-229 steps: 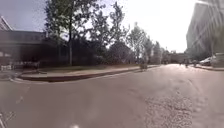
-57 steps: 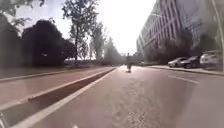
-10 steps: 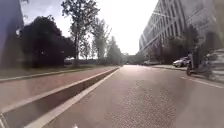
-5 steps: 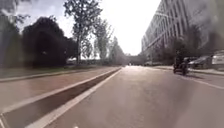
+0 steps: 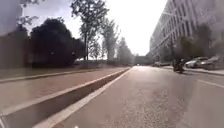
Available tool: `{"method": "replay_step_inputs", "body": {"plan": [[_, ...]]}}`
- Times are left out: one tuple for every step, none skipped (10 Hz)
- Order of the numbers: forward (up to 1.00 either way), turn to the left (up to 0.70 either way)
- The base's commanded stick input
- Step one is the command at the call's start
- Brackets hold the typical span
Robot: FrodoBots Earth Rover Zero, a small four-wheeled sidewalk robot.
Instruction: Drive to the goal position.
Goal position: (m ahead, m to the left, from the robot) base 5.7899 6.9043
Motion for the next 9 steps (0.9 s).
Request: {"method": "replay_step_inputs", "body": {"plan": [[0.45, 0.11], [0.45, 0.00], [0.45, 0.00], [0.45, 0.00], [0.45, 0.00], [0.44, -0.02], [0.35, -0.22], [0.01, -0.29], [0.00, -0.34]]}}
